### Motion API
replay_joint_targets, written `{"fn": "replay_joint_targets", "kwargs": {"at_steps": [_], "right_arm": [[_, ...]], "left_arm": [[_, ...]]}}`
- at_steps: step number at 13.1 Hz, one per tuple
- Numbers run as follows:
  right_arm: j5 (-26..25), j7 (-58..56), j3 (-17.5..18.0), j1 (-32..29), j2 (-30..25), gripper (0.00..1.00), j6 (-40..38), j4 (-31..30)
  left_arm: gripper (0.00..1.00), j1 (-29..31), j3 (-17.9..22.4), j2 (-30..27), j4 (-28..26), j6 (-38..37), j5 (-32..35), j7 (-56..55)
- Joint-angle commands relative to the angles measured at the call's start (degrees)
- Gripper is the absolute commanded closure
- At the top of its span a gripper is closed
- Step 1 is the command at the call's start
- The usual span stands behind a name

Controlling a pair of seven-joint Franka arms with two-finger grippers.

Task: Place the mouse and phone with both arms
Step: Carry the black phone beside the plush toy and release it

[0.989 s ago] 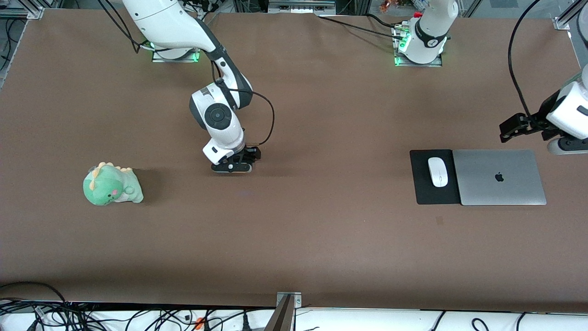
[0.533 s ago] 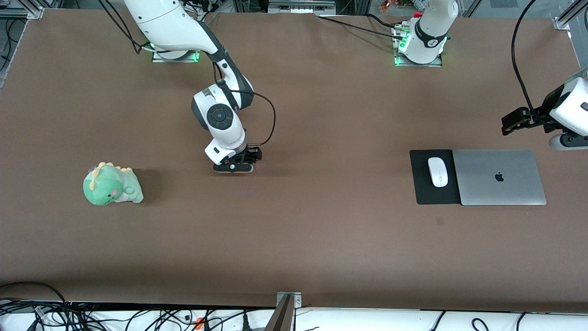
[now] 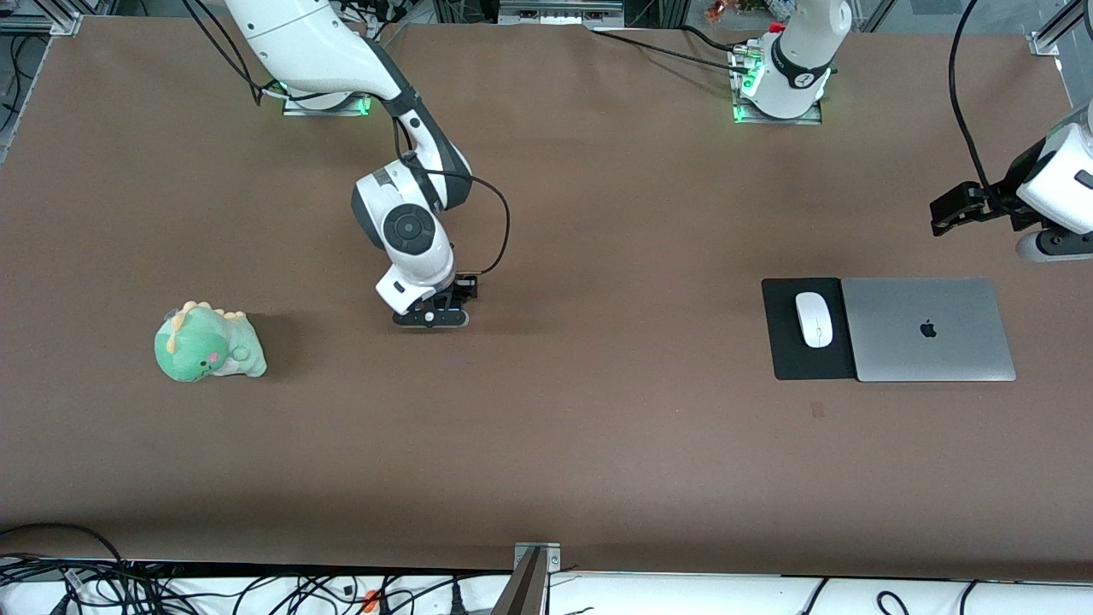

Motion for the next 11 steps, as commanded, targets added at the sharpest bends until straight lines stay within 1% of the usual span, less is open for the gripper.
{"fn": "replay_joint_targets", "kwargs": {"at_steps": [1,2,4,6,8,9,11], "right_arm": [[-0.42,-9.72,0.35,-4.7,-1.09,0.84,-4.09,1.6],[-0.34,-12.02,0.27,-6.28,-1.61,0.84,-4.09,0.9],[-0.25,-13.79,0.35,-9.62,-3.19,0.84,-1.38,-1.38],[0.01,-19.31,0.35,-13.57,-4.07,0.84,5.45,-6.02],[0.02,-22.23,0.35,-16.22,-4.61,0.84,11.88,-9.9],[0.02,-24.16,0.35,-17.36,-4.52,0.84,13.3,-10.44],[0.02,-26.54,0.44,-19.21,-4.61,0.84,13.4,-10.97]], "left_arm": [[0.0,-6.68,7.93,-2.49,-4.32,2.2,-2.64,-0.2],[0.0,-8.02,9.96,-2.66,-4.86,2.83,-3.6,-0.21],[0.0,-7.5,9.9,-3.02,-4.25,2.84,-3.88,-0.03],[0.0,-7.5,9.81,-2.84,-3.9,3.01,-3.79,-0.03],[0.0,-7.68,9.63,-2.32,-3.02,3.28,-3.88,-0.03],[0.0,-7.68,9.63,-2.05,-2.76,3.28,-3.88,-0.03],[0.0,-8.03,9.63,-1.79,-2.14,3.45,-3.96,0.84]]}}
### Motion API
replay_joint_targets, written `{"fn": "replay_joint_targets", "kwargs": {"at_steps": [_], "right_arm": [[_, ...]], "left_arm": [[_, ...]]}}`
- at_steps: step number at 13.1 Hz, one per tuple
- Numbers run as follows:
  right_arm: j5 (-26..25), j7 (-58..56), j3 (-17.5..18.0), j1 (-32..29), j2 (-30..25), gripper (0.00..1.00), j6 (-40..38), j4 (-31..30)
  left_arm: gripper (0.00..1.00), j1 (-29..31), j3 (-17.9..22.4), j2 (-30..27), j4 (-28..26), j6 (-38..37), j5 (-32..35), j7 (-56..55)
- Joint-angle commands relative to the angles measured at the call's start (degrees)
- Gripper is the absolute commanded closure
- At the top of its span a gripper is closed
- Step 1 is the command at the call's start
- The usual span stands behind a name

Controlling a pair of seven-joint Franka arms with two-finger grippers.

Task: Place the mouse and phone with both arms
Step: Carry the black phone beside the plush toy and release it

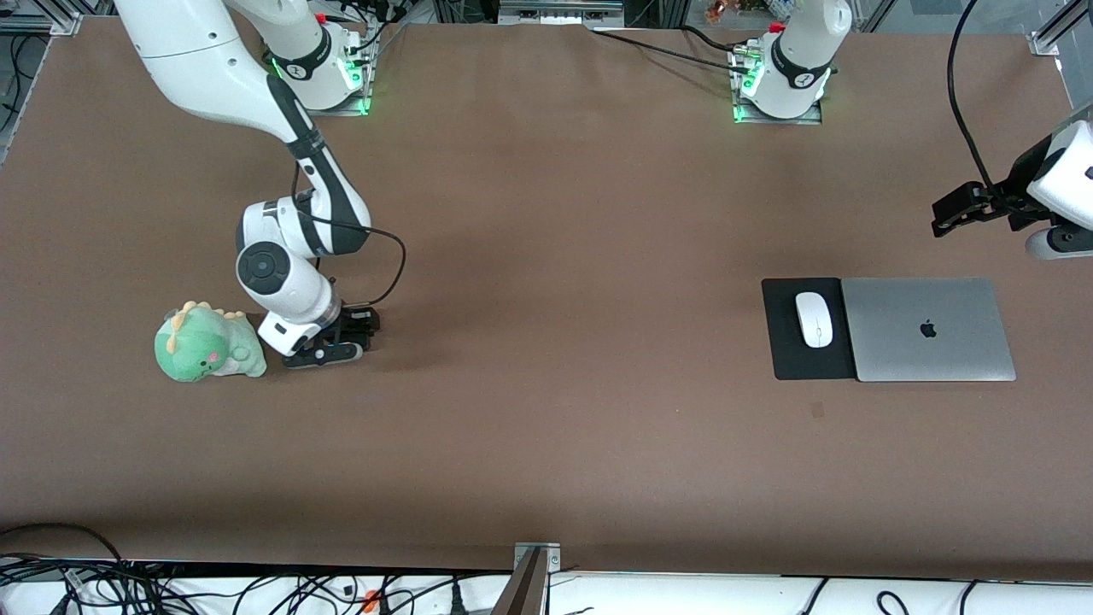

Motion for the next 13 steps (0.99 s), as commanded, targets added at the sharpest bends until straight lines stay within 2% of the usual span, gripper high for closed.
{"fn": "replay_joint_targets", "kwargs": {"at_steps": [1,6,7,8,9,10,11,12,13], "right_arm": [[0.09,-2.96,0.91,-1.87,-2.74,0.84,0.99,-2.96],[0.01,-7.44,0.82,-4.6,-1.6,0.82,7.76,-5.86],[0.09,-7.36,0.82,-4.78,-1.78,0.56,7.68,-5.86],[0.01,-7.44,0.91,-5.3,-1.95,0.13,7.41,-5.77],[0.09,-7.45,0.99,-5.48,-2.21,0.0,6.89,-5.68],[0.27,-7.45,0.99,-5.74,-2.83,0.0,4.27,-5.16],[2.88,-7.45,1.08,-5.83,-3.7,0.0,0.33,-3.68],[7.69,-7.62,1.08,-5.83,-4.41,0.0,-4.41,-1.66],[9.83,-8.06,1.08,-5.83,-5.28,0.0,-8.11,-0.16]], "left_arm": [[0.0,-0.74,0.57,-0.4,0.43,0.51,-2.43,1.06],[0.0,-0.92,-1.27,-0.31,0.52,2.7,-5.16,1.06],[0.0,-0.66,-1.27,-0.31,0.52,2.71,-5.16,1.06],[0.0,-0.66,-1.27,-0.22,0.43,2.71,-5.08,1.06],[0.0,-0.66,-1.27,0.04,0.52,2.71,-4.99,1.06],[0.0,-0.74,-1.27,0.3,0.52,2.71,-5.07,1.06],[0.0,-0.83,-1.27,0.3,0.52,2.71,-5.16,1.06],[0.0,-0.92,-1.27,0.3,0.52,2.88,-4.99,1.14],[0.0,-1.01,-1.27,0.3,0.52,3.06,-4.99,1.15]]}}
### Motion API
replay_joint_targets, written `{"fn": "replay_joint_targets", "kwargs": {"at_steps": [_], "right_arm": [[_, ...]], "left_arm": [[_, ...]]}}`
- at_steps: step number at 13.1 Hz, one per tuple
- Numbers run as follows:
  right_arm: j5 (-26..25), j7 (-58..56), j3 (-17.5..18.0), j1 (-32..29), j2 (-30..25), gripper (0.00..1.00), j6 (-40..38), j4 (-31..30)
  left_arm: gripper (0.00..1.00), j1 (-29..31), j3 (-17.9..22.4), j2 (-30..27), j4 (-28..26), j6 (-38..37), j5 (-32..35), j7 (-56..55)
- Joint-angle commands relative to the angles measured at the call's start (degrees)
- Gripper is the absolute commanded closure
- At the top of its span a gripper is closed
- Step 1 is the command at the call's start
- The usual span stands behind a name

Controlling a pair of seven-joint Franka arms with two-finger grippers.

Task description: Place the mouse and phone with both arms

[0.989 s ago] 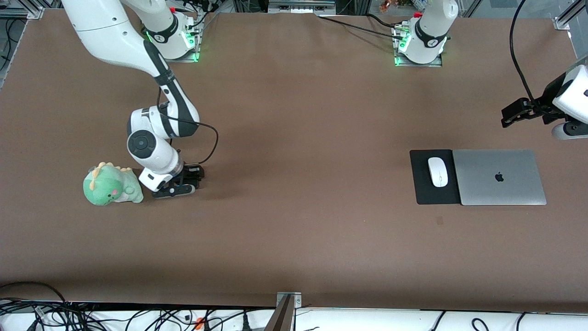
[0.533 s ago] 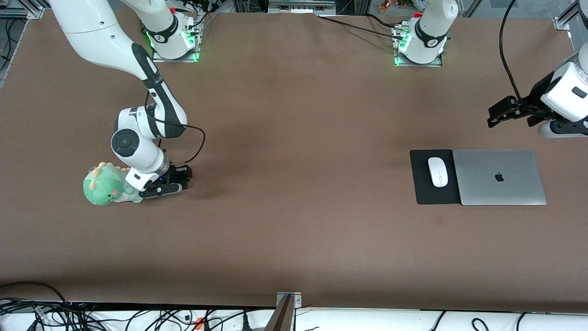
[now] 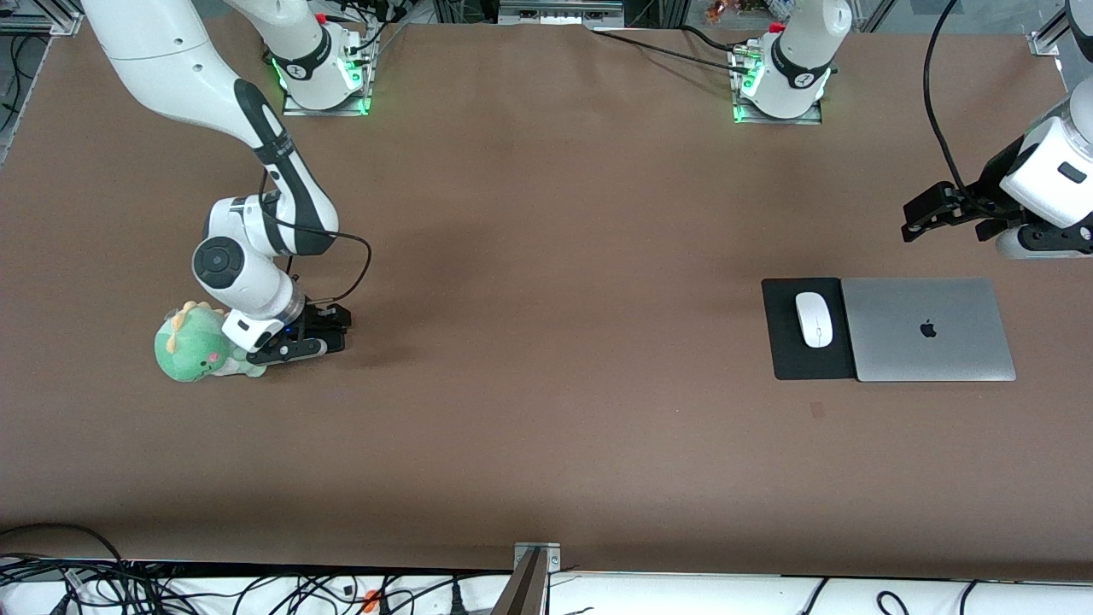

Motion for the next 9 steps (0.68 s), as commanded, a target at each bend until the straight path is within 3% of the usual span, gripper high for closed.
{"fn": "replay_joint_targets", "kwargs": {"at_steps": [1,5,9], "right_arm": [[4.86,-1.72,0.84,-1.03,-4.46,0.0,-9.55,2.89],[8.54,-1.11,-1.0,-1.12,-11.14,0.0,-23.42,8.68],[8.64,-0.67,-4.69,-1.03,-15.18,0.0,-39.24,18.17]], "left_arm": [[0.0,-0.2,0.19,0.15,0.33,0.72,-0.99,0.99],[0.0,-0.2,0.02,0.24,0.25,0.72,-0.73,1.16],[0.0,0.06,-0.33,0.24,0.25,0.98,-0.73,7.57]]}}
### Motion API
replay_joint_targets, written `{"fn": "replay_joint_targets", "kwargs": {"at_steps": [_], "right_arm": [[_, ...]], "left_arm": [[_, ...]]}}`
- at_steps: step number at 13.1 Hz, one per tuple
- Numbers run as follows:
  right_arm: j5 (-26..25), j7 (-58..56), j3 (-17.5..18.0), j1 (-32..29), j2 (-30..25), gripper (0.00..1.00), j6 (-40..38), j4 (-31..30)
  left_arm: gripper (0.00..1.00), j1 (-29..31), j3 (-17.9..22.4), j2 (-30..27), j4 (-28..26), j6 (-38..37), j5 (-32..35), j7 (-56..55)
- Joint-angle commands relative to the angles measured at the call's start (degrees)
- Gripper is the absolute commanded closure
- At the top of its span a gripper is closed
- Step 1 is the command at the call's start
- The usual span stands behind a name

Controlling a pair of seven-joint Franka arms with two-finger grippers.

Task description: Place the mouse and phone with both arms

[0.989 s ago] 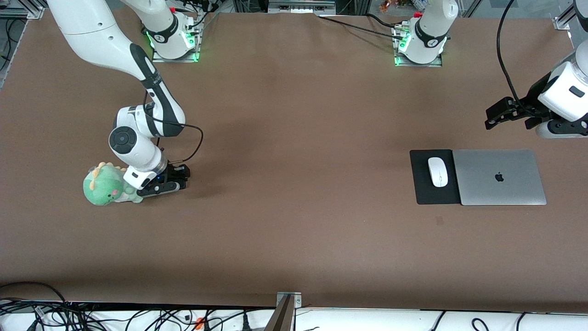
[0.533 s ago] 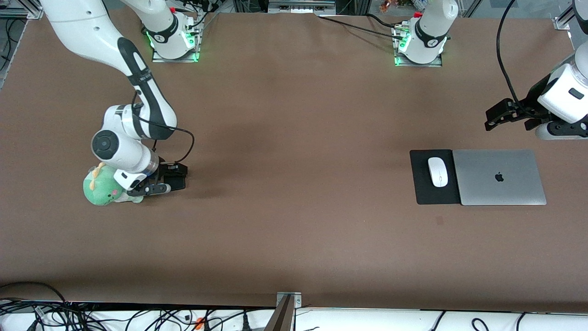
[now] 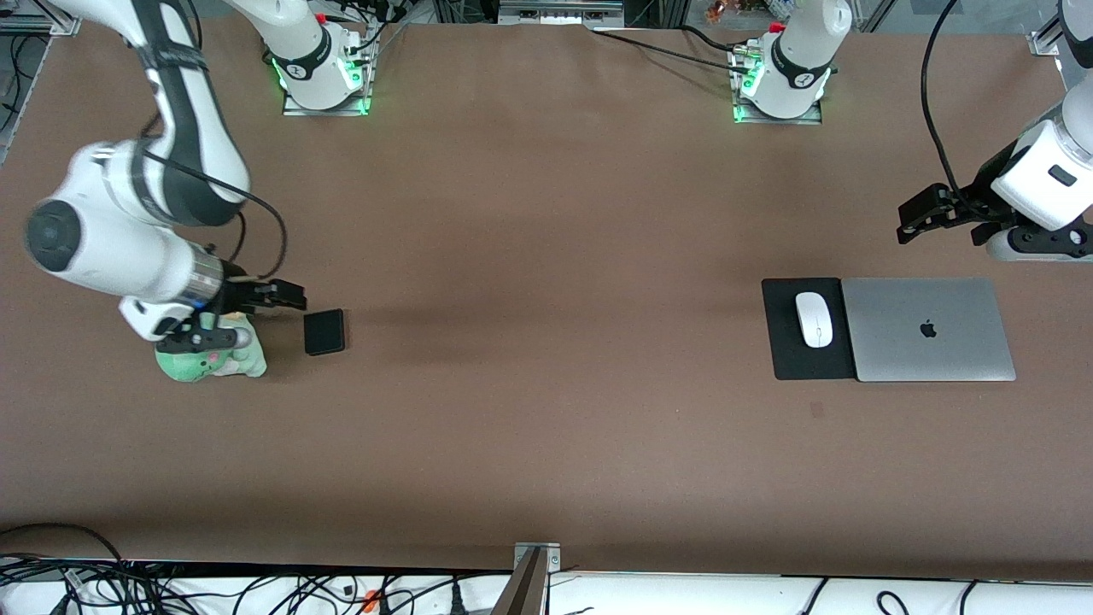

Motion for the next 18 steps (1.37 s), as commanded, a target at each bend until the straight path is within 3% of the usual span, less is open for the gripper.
{"fn": "replay_joint_targets", "kwargs": {"at_steps": [1,5,6,8,11,16,18], "right_arm": [[1.28,-0.21,-1.95,-0.52,-2.39,0.0,-9.31,5.4],[-0.2,-0.3,-5.12,-0.52,-9.42,0.0,-17.05,6.03],[-2.82,-0.21,-4.87,-1.22,-11.09,0.0,-18.46,6.03],[-6.96,2.85,-2.77,-3.24,-13.99,0.0,-22.07,6.2],[-10.04,3.31,3.29,-9.04,-17.25,0.0,-23.75,6.47],[-11.55,3.66,3.05,-9.22,-19.01,0.0,-24.54,6.81],[-11.55,2.88,2.87,-9.23,-18.49,0.0,-24.63,10.31]], "left_arm": [[0.0,0.21,-0.01,-0.06,0.25,0.43,-0.81,3.68],[0.0,0.21,-0.01,-0.06,0.34,0.34,-1.08,2.98],[0.0,0.21,-0.01,-0.06,0.34,0.25,-1.17,2.89],[0.0,0.3,-0.01,-0.15,0.34,0.25,-1.17,2.89],[0.0,0.3,-0.01,-0.06,0.34,0.16,-1.25,2.89],[0.0,0.56,-0.01,-0.06,0.34,0.17,-1.52,2.89],[0.0,0.56,-0.01,-0.06,0.34,0.16,-1.43,2.98]]}}
